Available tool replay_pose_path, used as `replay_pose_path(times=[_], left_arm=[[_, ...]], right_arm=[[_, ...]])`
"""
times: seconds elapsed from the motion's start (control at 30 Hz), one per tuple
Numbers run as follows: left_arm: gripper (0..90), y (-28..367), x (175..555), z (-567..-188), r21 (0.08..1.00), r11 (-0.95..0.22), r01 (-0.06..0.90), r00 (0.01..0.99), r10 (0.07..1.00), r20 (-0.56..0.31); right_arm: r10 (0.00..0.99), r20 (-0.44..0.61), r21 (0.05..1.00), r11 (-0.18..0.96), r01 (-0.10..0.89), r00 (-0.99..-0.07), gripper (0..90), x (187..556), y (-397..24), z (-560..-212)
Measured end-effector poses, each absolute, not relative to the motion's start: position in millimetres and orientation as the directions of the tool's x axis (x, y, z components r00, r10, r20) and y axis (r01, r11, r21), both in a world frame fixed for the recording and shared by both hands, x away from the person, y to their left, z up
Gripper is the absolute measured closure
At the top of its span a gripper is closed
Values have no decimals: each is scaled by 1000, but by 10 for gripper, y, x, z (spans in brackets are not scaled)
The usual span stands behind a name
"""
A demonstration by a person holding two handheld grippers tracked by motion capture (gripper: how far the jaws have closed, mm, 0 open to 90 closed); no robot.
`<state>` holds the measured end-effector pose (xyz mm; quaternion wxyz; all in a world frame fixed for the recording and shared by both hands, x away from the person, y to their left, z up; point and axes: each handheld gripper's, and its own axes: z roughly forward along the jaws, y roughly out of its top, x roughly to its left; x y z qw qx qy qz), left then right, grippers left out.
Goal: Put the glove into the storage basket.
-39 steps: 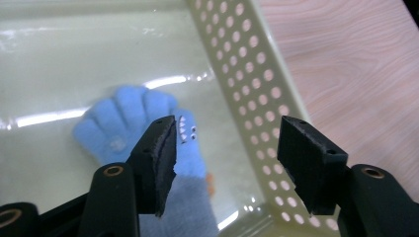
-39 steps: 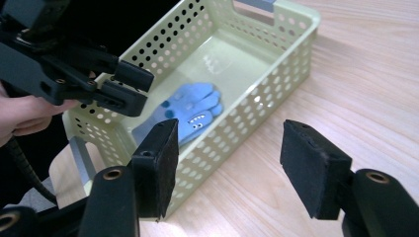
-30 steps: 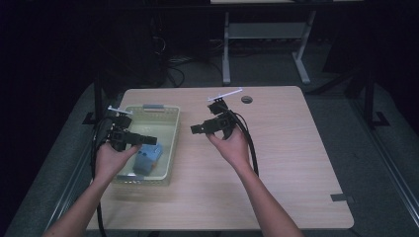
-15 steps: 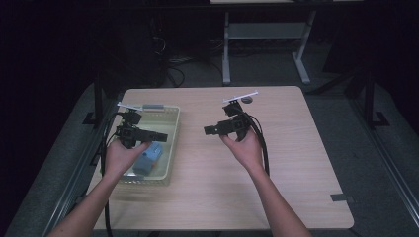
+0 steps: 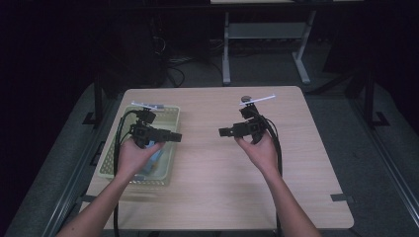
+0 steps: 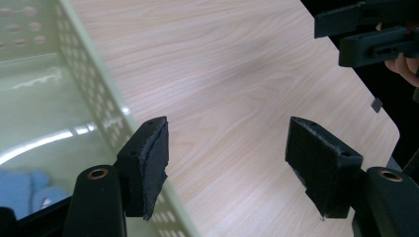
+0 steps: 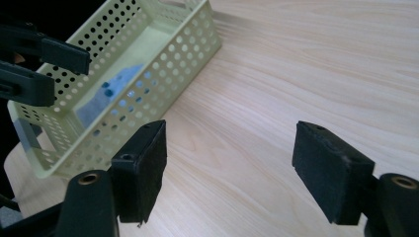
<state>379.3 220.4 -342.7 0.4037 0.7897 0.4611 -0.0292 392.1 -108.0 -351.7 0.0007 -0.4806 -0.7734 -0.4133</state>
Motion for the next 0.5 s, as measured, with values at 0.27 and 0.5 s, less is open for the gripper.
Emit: replay_pose_path(times=[0.27, 0.5], left_arm=[[316, 2077, 3747, -3416, 634, -255, 730, 602, 679, -420], [308, 1955, 3699, -3418, 659, -258, 707, 627, 659, -415]], right_arm=[[762, 395, 626, 185, 757, -513, 289, 3878, -1326, -3602], [768, 395, 628, 174, 759, -503, 289, 3825, -1484, -3698]])
